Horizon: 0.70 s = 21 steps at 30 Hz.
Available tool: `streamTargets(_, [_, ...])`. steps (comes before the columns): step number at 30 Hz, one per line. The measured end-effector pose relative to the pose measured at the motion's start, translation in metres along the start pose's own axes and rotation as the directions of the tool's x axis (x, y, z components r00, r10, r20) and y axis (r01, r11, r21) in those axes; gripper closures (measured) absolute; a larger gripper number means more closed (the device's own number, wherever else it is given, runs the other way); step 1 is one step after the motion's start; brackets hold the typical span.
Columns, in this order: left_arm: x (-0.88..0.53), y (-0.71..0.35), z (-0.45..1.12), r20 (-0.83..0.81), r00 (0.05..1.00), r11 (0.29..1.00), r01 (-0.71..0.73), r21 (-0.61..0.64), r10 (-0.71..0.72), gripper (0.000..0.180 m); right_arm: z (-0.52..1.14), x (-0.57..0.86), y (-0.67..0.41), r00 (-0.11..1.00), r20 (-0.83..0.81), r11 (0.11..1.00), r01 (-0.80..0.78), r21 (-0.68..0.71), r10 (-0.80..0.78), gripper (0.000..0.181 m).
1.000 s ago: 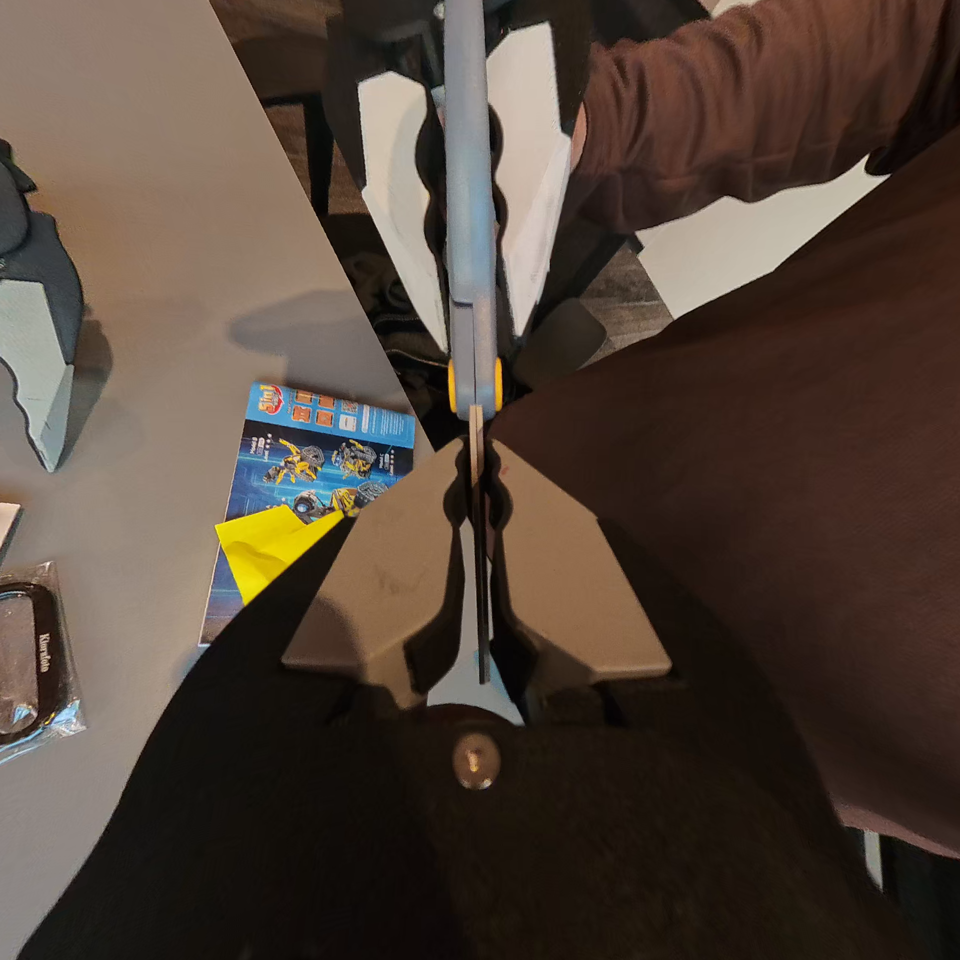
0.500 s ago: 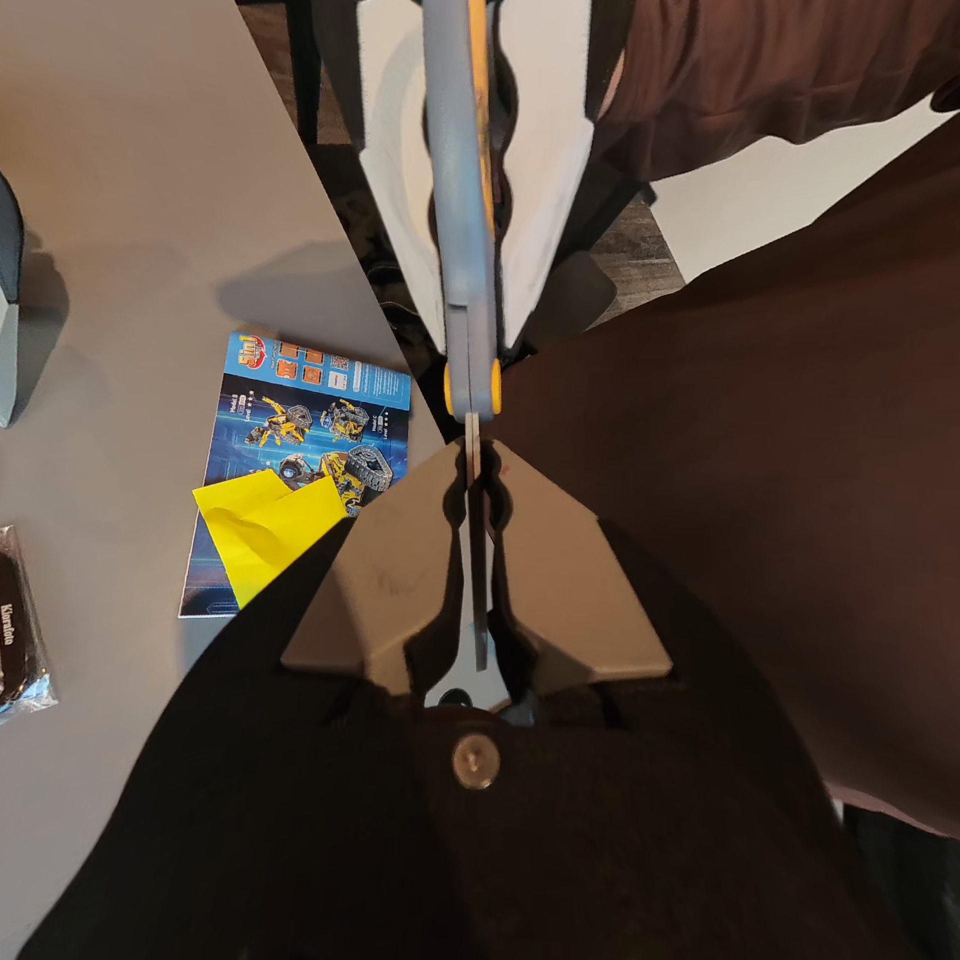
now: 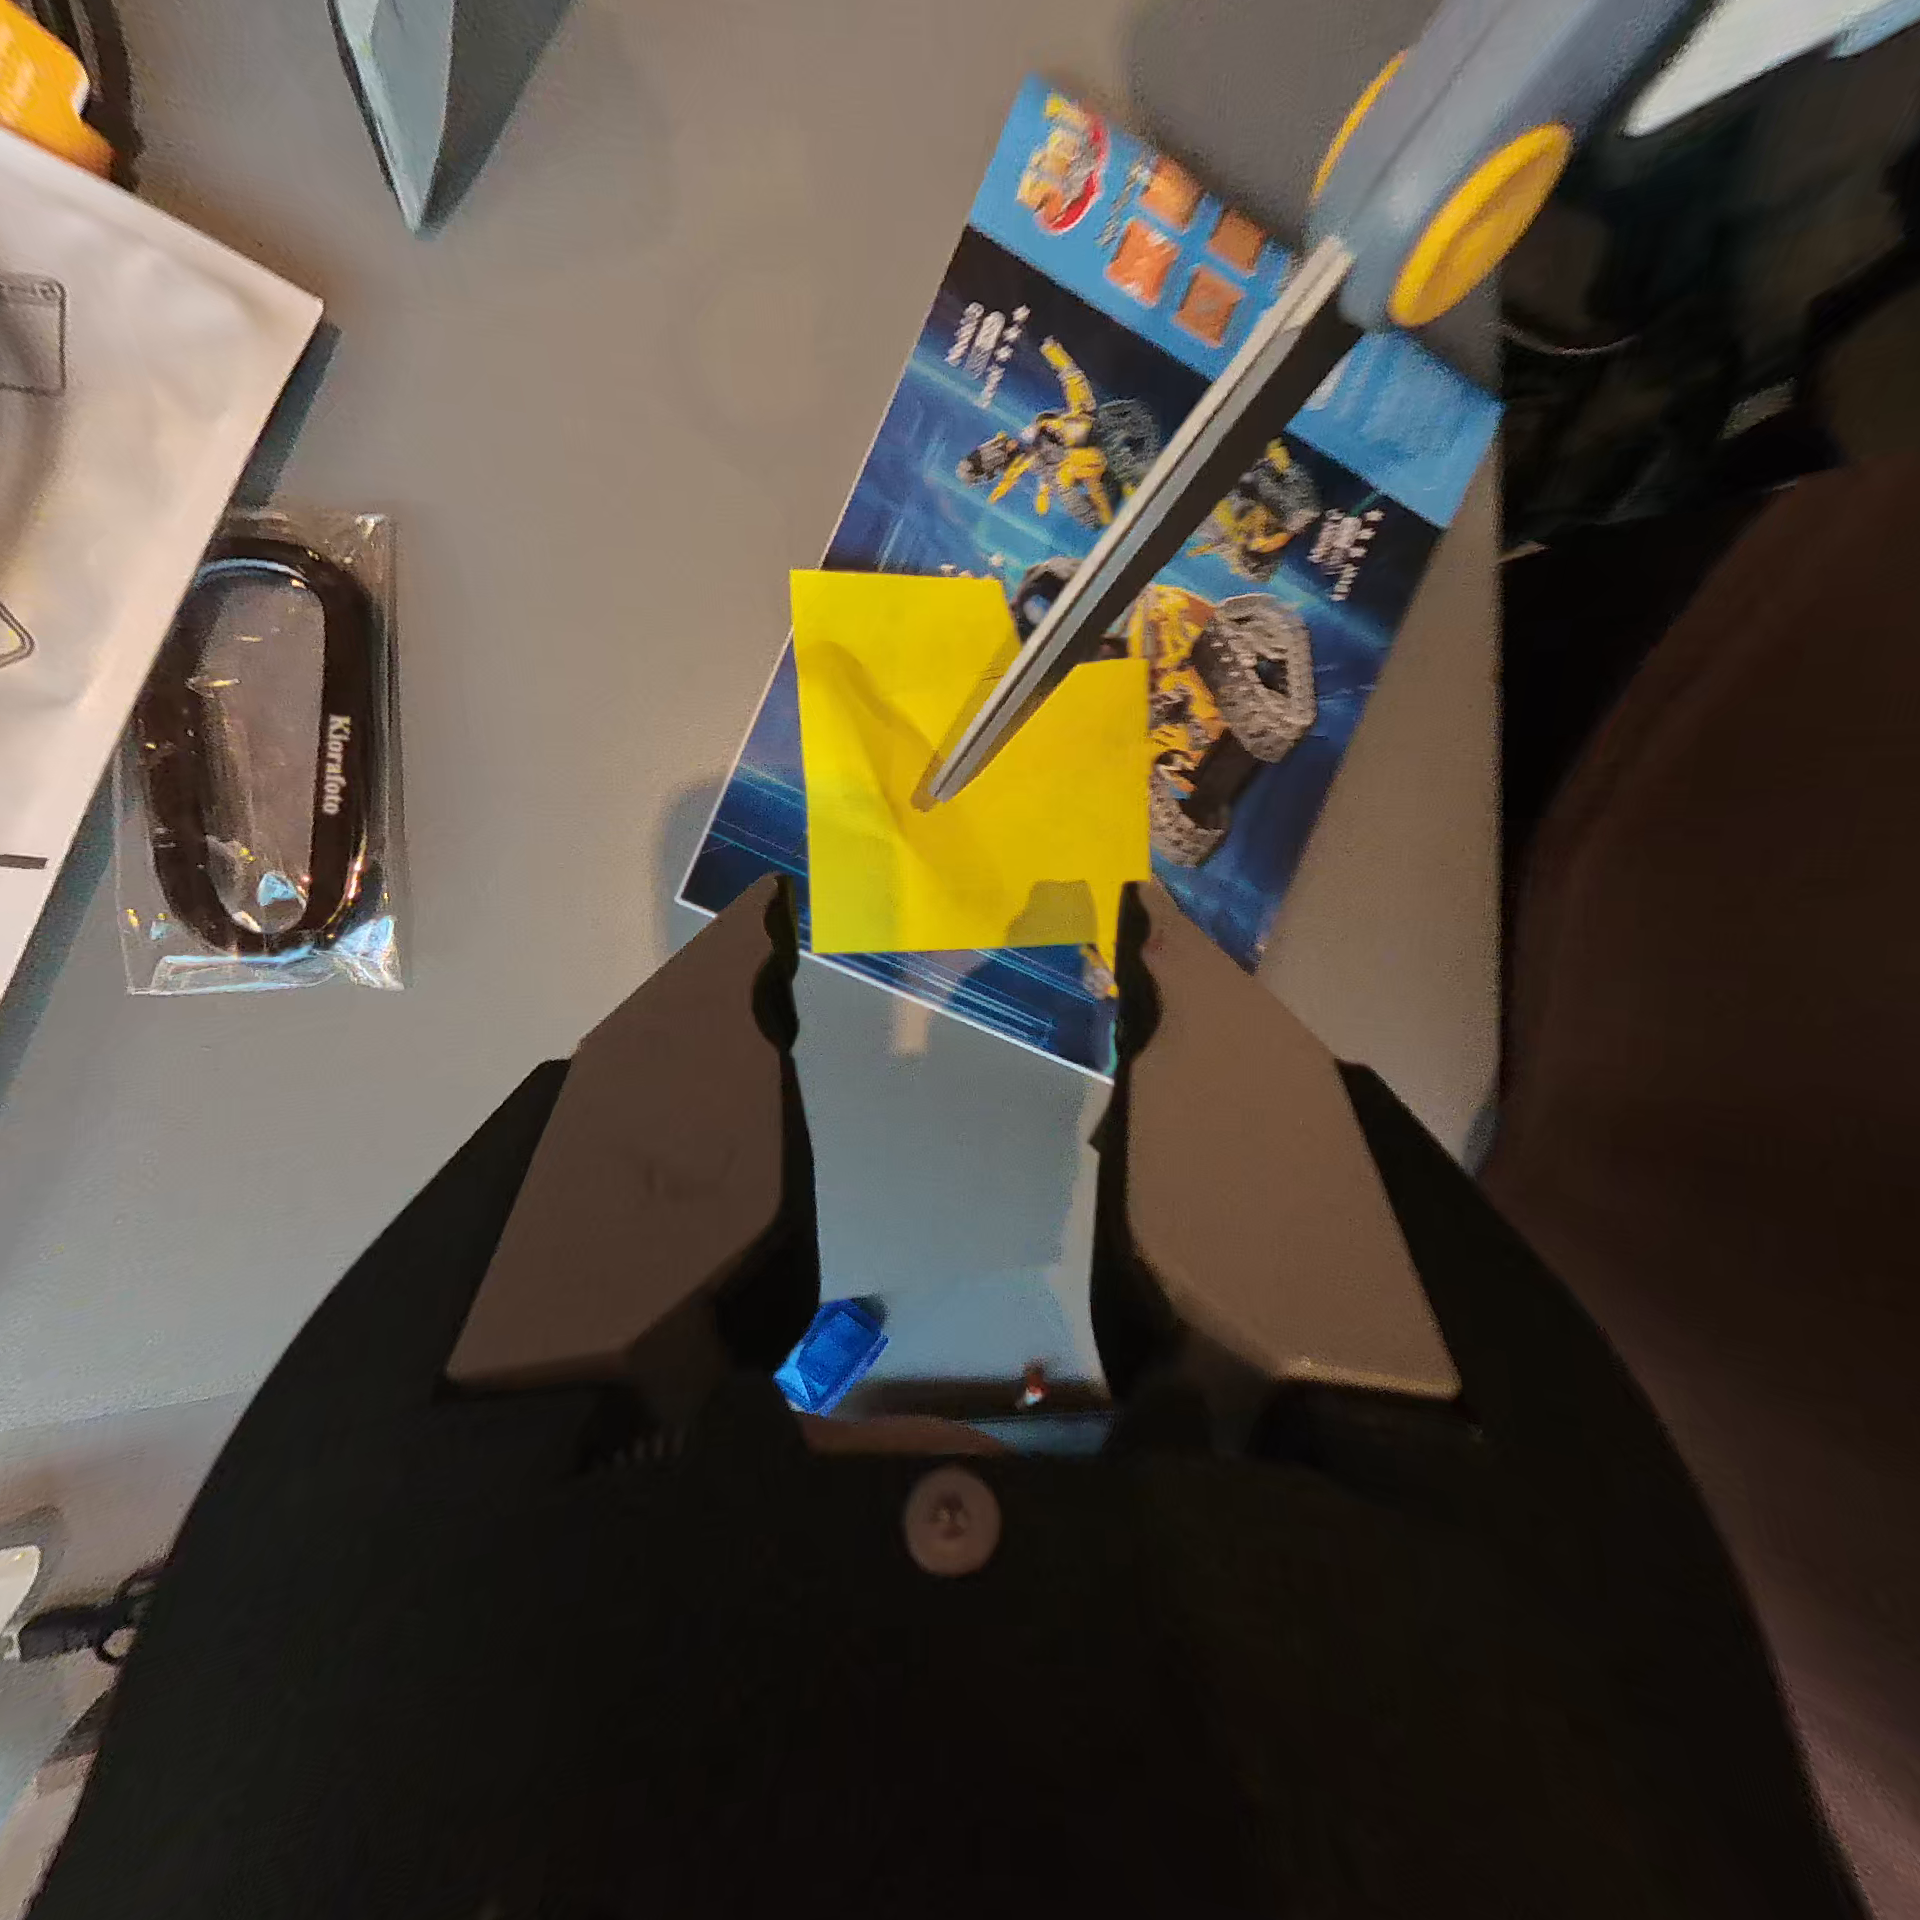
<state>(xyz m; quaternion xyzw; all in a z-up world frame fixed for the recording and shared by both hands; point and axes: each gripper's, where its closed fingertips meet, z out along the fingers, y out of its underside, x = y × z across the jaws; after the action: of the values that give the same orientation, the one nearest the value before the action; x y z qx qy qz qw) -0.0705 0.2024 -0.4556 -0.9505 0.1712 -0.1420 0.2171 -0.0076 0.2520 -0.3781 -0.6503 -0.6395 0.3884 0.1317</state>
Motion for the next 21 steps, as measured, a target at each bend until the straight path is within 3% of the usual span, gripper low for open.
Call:
streamTargets(3, [-0.014, 0.012, 0.014, 0.082, 0.997, 0.997, -0.006, -0.073, 0.012, 0.125, 0.006, -0.001, 0.003, 0.999, -0.025, 0.999, 0.04, -0.034, -0.041, 0.168])
streamTargets(6, [-0.021, 0.012, 0.014, 0.14, 0.99, 0.998, -0.024, -0.063, 0.033, 0.149, 0.008, -0.006, 0.001, 0.992, -0.045, 0.991, 0.116, -0.068, -0.119, 0.167])
streamTargets(10, [-0.024, 0.012, 0.014, 0.124, 0.991, 0.997, 0.055, -0.048, -0.049, 0.18, 0.013, -0.009, -0.003, 0.988, -0.051, 0.987, 0.143, -0.071, -0.147, 0.168])
streamTargets(21, [-0.025, 0.018, -0.001, 0.098, 0.984, 0.988, 0.153, -0.036, -0.149, 0.18, 0.013, -0.013, -0.007, 0.986, -0.043, 0.984, 0.16, -0.081, -0.164, 0.167])
